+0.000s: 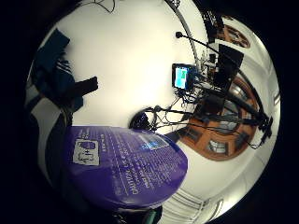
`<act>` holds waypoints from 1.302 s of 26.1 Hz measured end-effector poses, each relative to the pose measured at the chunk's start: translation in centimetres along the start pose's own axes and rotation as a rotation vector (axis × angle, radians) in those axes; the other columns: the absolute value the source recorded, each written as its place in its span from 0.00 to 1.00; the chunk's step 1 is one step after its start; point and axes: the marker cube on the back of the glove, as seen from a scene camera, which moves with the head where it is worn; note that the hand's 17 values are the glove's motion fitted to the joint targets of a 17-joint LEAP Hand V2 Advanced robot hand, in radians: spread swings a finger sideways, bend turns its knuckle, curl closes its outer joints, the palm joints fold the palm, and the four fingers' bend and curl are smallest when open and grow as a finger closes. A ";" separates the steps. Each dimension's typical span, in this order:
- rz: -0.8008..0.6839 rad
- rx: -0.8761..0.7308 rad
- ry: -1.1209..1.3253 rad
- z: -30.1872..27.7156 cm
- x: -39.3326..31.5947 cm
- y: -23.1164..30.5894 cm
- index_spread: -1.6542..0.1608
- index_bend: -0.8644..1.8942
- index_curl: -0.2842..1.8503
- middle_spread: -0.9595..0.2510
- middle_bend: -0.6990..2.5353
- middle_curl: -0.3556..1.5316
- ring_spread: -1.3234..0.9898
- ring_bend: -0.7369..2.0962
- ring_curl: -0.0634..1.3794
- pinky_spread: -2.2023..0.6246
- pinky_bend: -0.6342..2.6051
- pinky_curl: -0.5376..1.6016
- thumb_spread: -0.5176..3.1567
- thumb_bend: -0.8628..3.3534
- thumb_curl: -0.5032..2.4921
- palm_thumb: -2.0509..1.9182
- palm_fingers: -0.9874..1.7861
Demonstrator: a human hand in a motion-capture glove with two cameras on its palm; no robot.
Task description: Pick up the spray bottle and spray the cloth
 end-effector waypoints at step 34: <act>-0.453 0.384 -0.771 -12.7 -12.9 1.9 0.75 0.46 0.39 0.62 0.41 0.46 0.48 0.47 0.36 0.68 0.31 0.44 0.17 0.20 0.42 0.75 0.85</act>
